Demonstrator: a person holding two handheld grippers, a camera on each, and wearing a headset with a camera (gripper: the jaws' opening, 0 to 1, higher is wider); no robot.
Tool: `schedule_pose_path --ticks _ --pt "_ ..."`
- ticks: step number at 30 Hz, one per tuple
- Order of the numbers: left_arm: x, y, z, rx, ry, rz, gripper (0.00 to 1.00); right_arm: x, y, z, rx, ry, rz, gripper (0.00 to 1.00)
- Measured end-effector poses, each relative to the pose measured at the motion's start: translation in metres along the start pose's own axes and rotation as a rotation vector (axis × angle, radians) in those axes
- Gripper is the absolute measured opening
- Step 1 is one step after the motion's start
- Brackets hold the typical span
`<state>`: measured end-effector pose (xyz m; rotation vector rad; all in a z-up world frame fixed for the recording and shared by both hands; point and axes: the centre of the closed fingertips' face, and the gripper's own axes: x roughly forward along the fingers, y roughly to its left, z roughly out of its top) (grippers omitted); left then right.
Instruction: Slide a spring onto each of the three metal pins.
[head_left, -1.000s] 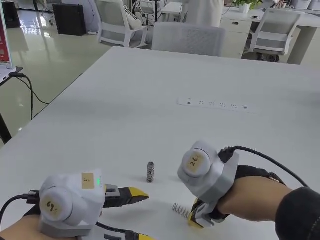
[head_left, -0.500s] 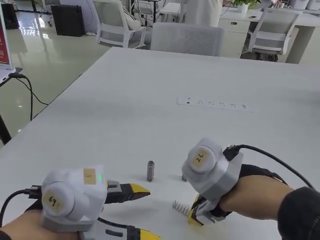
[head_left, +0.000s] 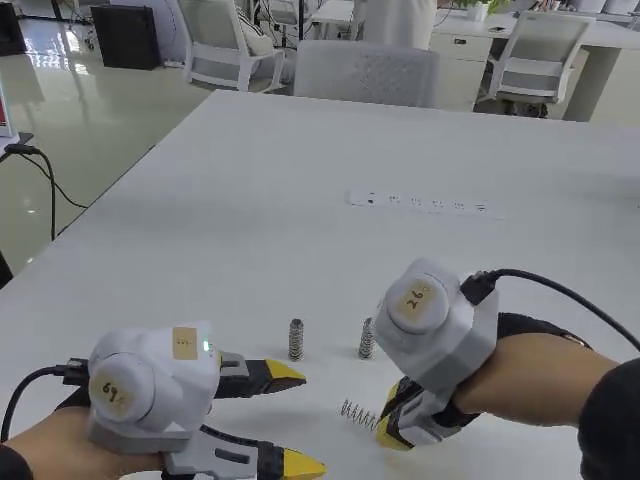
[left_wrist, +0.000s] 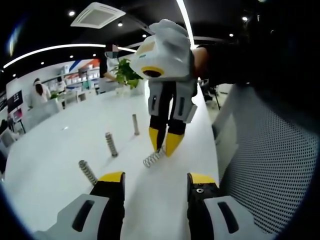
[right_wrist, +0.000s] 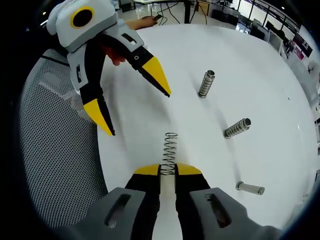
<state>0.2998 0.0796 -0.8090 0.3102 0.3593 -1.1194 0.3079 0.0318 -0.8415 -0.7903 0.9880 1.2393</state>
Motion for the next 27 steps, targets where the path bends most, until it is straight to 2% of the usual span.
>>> schedule_pose_path --ticks 14,27 --pt "0.003 -0.01 0.008 0.028 -0.015 -0.045 0.34 -0.014 0.021 0.011 -0.142 0.006 0.049 0.08" --pt "0.007 -0.023 0.013 0.066 -0.037 -0.099 0.17 -0.016 0.034 0.015 -0.231 0.007 0.087 0.08"
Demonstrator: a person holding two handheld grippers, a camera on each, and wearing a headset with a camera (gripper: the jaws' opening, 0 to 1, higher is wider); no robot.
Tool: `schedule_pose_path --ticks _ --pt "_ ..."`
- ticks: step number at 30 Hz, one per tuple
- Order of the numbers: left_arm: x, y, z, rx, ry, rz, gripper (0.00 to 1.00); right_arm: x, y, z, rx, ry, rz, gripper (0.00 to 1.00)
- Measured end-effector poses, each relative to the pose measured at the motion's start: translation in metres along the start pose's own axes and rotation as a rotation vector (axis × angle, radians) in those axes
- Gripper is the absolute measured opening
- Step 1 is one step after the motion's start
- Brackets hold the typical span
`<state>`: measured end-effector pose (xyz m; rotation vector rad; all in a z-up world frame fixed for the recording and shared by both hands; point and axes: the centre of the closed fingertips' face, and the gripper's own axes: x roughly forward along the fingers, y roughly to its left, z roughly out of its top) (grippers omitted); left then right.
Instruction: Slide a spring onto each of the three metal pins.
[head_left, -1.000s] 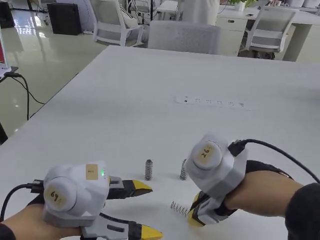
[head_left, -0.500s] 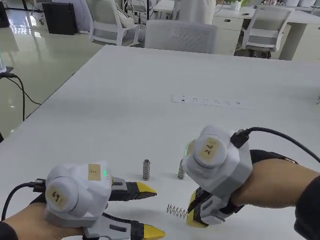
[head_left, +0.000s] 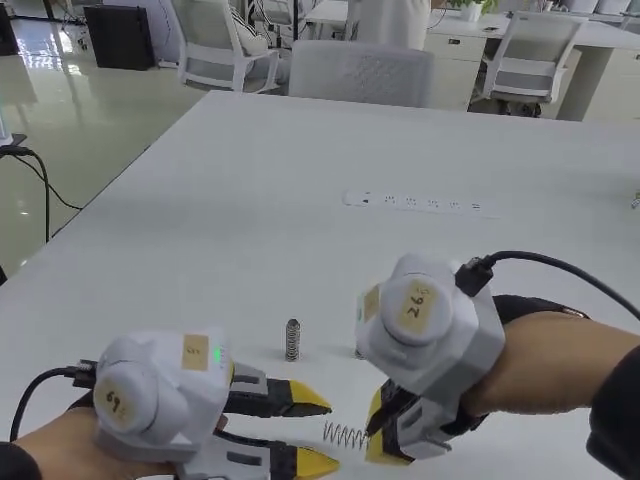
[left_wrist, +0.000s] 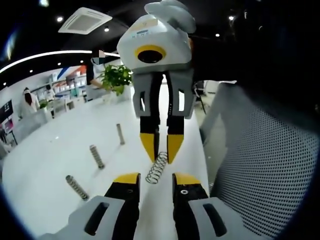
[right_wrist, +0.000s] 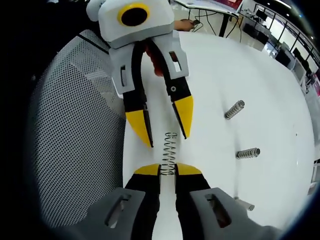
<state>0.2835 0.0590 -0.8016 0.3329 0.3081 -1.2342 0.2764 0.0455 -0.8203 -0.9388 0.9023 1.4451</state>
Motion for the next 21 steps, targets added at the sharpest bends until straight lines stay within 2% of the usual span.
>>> schedule_pose_path --ticks 4,9,21 --pt "0.0015 -0.0036 0.0007 0.02 -0.003 -0.014 0.09 -0.0007 0.0017 0.0021 -0.022 -0.002 0.003 0.08" --pt "0.0007 -0.0024 0.0 0.024 -0.001 -0.011 0.04 -0.0006 0.0032 0.0017 -0.043 0.004 0.01 0.08" --pt "0.0013 -0.0043 -0.0026 0.029 0.012 -0.018 0.02 -0.0088 0.0026 0.0061 -0.039 -0.02 0.005 0.08"
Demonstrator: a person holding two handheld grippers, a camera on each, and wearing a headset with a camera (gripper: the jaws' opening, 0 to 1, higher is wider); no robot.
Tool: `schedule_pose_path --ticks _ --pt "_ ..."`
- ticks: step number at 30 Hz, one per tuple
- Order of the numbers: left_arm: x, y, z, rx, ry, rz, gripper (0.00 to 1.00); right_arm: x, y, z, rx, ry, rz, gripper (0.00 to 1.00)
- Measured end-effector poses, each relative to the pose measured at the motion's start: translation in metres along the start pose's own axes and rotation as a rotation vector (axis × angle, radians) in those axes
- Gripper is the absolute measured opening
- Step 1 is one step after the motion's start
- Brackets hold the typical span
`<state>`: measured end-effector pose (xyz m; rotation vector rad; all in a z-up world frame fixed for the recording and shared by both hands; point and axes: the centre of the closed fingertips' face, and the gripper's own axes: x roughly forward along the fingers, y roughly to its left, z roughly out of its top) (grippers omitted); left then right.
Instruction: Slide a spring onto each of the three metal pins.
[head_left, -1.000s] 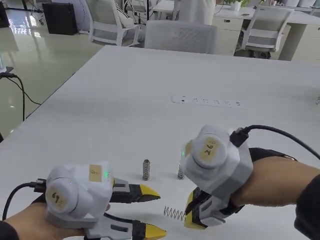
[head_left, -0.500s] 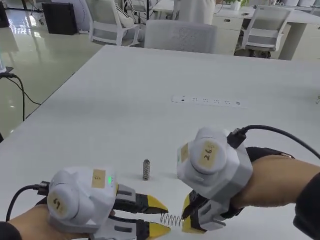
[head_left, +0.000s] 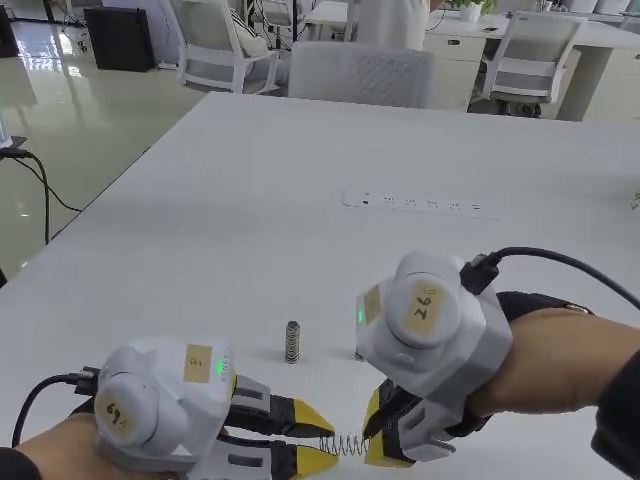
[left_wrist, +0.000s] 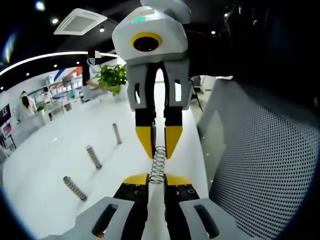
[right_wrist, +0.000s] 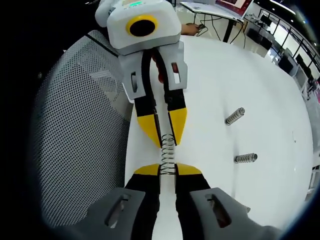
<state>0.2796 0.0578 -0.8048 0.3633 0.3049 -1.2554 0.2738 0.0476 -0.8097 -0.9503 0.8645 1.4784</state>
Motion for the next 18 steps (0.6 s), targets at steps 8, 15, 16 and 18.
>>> schedule_pose_path --ticks 8,15,16,18 --pt "0.0 0.001 -0.002 -0.004 0.006 0.004 0.02 -0.009 0.0 0.012 0.008 -0.03 -0.014 0.08" --pt "0.0 0.0 -0.002 -0.004 0.004 0.004 0.02 -0.016 0.0 0.026 0.003 -0.069 -0.026 0.08" --pt "0.0 0.001 -0.002 -0.004 0.003 0.004 0.02 -0.017 0.0 0.028 0.0 -0.072 -0.029 0.08" --pt "0.0 0.001 -0.002 -0.005 0.001 0.006 0.02 -0.018 0.001 0.032 -0.008 -0.081 -0.033 0.08"
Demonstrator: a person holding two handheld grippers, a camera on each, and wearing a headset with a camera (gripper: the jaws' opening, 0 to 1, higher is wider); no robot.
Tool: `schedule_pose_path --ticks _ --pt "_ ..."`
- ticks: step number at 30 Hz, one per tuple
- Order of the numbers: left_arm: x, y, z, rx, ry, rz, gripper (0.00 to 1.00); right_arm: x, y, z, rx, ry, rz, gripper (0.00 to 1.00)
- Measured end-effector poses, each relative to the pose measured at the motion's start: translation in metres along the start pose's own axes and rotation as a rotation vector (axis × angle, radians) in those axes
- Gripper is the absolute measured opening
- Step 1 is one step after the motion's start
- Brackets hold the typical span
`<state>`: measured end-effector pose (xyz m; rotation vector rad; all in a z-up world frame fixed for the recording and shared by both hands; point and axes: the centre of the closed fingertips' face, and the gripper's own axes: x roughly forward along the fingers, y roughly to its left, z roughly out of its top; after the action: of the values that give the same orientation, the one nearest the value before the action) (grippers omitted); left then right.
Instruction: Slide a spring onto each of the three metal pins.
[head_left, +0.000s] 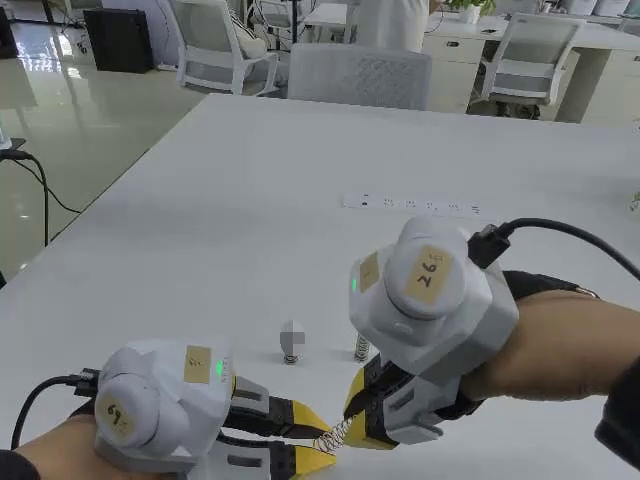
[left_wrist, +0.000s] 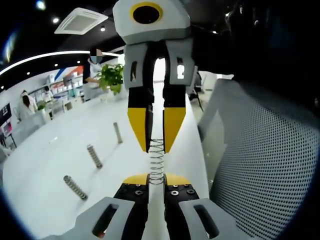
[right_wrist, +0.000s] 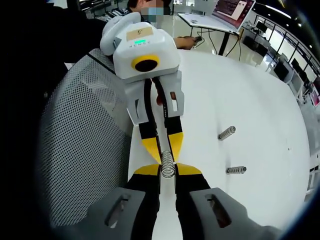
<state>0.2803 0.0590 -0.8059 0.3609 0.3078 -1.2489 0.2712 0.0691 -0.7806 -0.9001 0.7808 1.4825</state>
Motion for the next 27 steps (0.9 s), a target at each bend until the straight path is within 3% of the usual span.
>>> schedule_pose_path --ticks 5,17,27 --pt "-0.0003 -0.0011 0.0018 -0.003 -0.011 -0.002 0.02 -0.002 -0.0016 0.013 0.004 -0.052 -0.009 0.08" --pt "-0.0007 -0.0009 -0.0011 0.005 0.001 -0.001 0.02 0.002 -0.0019 0.0086 0.002 -0.036 -0.001 0.08" --pt "-0.0016 0.0012 0.0039 -0.002 -0.021 0.004 0.02 0.0072 -0.0021 0.0044 0.035 -0.036 0.006 0.11"
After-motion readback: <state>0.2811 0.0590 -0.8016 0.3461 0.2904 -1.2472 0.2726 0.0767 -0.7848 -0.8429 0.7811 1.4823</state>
